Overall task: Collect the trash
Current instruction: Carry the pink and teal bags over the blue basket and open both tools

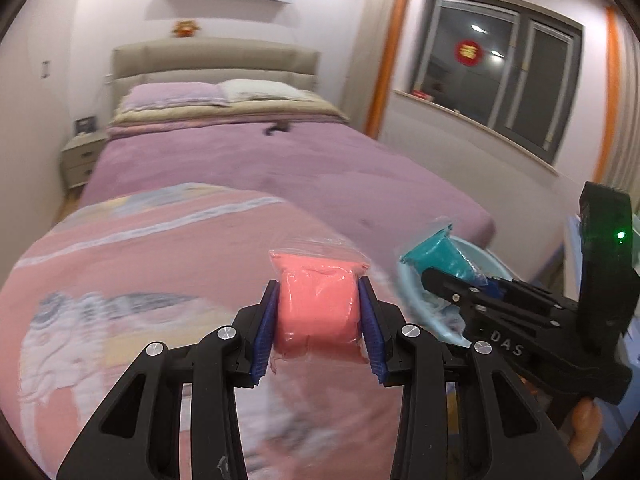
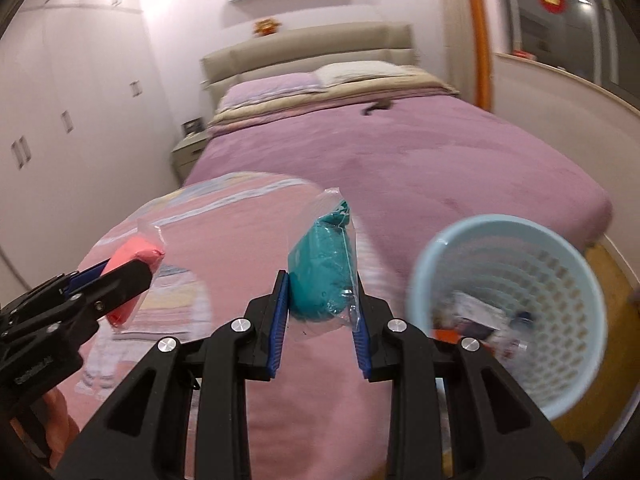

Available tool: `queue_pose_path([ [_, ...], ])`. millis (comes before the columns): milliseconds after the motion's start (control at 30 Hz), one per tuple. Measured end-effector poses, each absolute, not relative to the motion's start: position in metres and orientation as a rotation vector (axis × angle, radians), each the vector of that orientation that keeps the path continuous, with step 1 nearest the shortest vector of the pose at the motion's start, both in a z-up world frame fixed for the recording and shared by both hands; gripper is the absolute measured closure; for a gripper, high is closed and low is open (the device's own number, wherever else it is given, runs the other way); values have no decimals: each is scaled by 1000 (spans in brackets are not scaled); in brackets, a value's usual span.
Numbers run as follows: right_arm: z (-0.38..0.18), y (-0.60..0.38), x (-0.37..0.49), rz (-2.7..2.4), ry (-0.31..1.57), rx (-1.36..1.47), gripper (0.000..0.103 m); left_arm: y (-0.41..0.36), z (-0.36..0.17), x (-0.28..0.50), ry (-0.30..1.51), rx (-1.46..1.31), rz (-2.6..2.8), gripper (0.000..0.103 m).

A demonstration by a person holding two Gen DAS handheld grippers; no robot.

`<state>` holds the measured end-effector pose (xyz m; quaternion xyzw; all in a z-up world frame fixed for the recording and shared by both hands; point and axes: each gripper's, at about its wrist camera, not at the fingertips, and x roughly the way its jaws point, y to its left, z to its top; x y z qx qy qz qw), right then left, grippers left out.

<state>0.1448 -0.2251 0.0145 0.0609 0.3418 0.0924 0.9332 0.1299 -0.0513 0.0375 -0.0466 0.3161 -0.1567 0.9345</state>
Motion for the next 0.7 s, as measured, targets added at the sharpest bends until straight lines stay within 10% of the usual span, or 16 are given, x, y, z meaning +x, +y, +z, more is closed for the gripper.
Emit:
queue_pose_path([
  [567, -30, -385, 154, -130, 762, 318, 76, -196, 10, 203, 736, 3, -550, 64],
  [700, -35, -395, 156, -152, 782, 341, 57, -209, 7, 210, 719, 9, -552, 35],
])
